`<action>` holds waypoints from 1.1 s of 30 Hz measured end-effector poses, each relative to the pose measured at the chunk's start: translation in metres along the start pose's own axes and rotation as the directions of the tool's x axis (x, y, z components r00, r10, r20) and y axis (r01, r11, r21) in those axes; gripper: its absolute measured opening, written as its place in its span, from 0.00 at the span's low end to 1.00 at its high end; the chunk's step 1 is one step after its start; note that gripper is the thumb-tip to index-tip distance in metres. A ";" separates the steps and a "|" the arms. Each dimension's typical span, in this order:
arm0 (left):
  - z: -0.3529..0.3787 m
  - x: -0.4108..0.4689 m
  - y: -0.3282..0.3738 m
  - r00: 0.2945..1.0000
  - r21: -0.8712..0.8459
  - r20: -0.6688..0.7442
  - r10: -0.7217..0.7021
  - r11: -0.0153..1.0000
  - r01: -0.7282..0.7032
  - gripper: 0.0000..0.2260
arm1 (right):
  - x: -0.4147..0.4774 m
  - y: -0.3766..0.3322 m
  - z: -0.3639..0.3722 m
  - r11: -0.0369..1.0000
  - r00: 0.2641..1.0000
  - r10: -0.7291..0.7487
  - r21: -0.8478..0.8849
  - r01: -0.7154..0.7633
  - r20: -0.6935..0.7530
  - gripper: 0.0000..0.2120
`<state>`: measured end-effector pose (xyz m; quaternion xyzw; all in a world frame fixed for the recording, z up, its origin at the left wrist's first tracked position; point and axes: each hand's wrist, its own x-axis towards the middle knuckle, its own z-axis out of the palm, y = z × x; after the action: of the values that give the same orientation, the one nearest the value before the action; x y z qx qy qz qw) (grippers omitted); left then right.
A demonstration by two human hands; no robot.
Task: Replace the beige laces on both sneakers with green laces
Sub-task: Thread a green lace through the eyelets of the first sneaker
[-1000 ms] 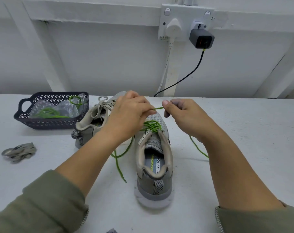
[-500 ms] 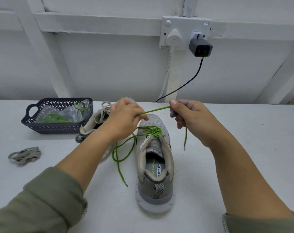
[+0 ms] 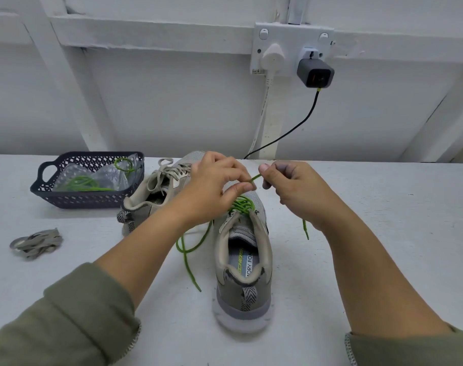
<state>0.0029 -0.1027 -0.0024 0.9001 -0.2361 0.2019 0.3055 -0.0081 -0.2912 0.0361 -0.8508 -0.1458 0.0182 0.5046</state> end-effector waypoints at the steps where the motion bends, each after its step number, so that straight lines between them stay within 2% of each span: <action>1: 0.002 0.001 -0.002 0.999 0.032 -0.032 -0.009 0.999 0.010 0.09 | 0.000 0.001 0.000 1.000 1.000 -0.007 0.013 0.007 -0.001 0.19; 3: 0.005 0.004 -0.007 0.996 0.084 -0.049 -0.075 0.993 0.079 0.06 | 0.001 0.003 0.000 0.990 0.999 -0.038 0.138 0.039 -0.009 0.19; 6: 0.012 0.008 -0.014 0.982 0.118 0.006 -0.191 0.975 0.189 0.05 | 0.002 0.006 0.000 0.902 0.989 -0.149 0.412 0.127 0.020 0.17; 8: 0.015 0.011 -0.014 0.973 0.103 0.013 -0.232 0.968 0.229 0.07 | 0.002 0.008 0.002 0.857 0.972 -0.218 0.494 0.148 0.087 0.19; 9: 0.015 0.011 -0.014 0.967 0.083 -0.002 -0.254 0.964 0.254 0.06 | 0.001 0.008 0.002 0.866 0.973 -0.207 0.482 0.133 0.104 0.20; 11: 0.010 0.007 -0.013 0.939 0.039 -0.053 -0.339 0.939 0.341 0.05 | 0.000 0.006 0.002 0.928 0.988 -0.134 0.358 0.099 0.074 0.23; 12: 0.005 0.004 -0.012 0.912 0.042 -0.062 -0.406 0.912 0.409 0.08 | 0.000 0.006 0.001 0.958 0.994 -0.097 0.277 0.081 0.046 0.24; 13: -0.001 -0.001 -0.011 0.879 0.066 -0.030 -0.476 0.877 0.477 0.10 | 0.001 0.009 0.000 0.976 0.997 -0.071 0.209 0.066 0.017 0.24; 15: -0.011 -0.013 -0.004 0.813 0.047 0.136 -0.566 0.824 0.565 0.13 | 0.002 0.014 -0.003 0.994 0.998 -0.062 0.090 0.065 -0.033 0.20; 17: -0.016 -0.025 0.009 0.755 -0.070 0.316 -0.574 0.780 0.622 0.15 | 0.003 0.016 -0.003 0.994 0.994 -0.094 -0.059 0.091 -0.055 0.14; 18: -0.016 -0.029 0.015 0.753 -0.092 0.343 -0.561 0.778 0.621 0.16 | 0.003 0.016 -0.001 0.985 0.992 -0.117 -0.131 0.110 -0.051 0.11; 20: -0.014 -0.034 0.021 0.776 -0.079 0.301 -0.554 0.797 0.599 0.16 | 0.003 0.014 0.003 0.968 0.989 -0.143 -0.215 0.134 -0.029 0.05; 25: -0.012 -0.045 0.014 0.729 -0.206 0.270 -0.629 0.702 0.682 0.15 | 0.003 0.015 0.016 0.874 0.995 -0.081 -0.476 0.098 0.056 0.20; 27: -0.009 -0.050 0.012 0.687 -0.319 0.295 -0.664 0.609 0.726 0.14 | 0.003 0.015 0.021 0.840 0.997 -0.079 -0.537 0.075 0.016 0.17; 30: -0.006 -0.053 0.013 0.624 -0.488 0.377 -0.685 0.426 0.762 0.13 | 0.001 0.013 0.030 0.853 0.988 -0.148 -0.511 0.106 -0.042 0.09; 33: -0.006 -0.053 0.011 0.577 -0.579 0.441 -0.687 0.273 0.768 0.10 | -0.002 0.012 0.038 0.857 0.985 -0.170 -0.500 0.126 -0.043 0.07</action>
<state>-0.0470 -0.0907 -0.0199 0.7148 0.1282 -0.1181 0.6773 -0.0143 -0.2651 0.0068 -0.9378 -0.1888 -0.0950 0.2754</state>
